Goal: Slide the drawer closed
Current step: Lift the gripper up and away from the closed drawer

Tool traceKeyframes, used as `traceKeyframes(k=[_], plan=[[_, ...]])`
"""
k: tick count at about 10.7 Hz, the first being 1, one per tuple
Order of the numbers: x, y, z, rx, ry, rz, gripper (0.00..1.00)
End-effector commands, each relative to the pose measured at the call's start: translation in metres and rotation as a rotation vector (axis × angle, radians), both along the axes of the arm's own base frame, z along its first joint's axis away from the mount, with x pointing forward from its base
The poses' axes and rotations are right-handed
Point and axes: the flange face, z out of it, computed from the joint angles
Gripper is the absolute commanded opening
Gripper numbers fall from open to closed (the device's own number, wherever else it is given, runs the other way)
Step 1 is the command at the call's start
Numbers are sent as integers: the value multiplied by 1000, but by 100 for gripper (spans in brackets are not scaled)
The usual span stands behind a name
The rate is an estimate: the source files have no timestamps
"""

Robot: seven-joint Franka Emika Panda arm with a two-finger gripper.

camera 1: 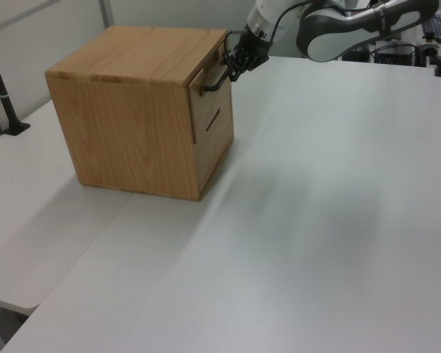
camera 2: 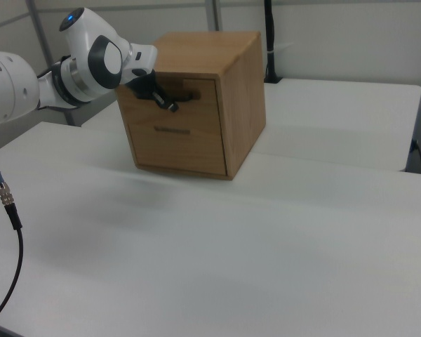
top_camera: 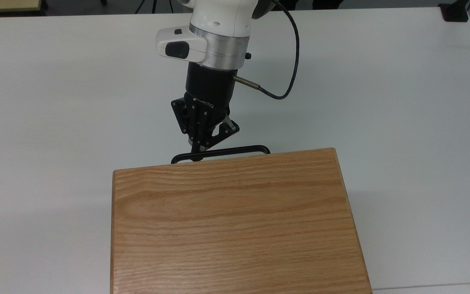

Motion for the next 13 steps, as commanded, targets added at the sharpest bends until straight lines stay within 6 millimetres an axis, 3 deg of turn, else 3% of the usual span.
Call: traceKeyframes(k=[1,4,7,10,13], plan=[[-7,-9,26,-9,-26,-26,0],[-34,-15,30,-30,230,69,0],[-76,-16,57,-15,445,176,0],[-130,-12,89,20,560,270,0],[-170,-22,101,-5,637,367,3]])
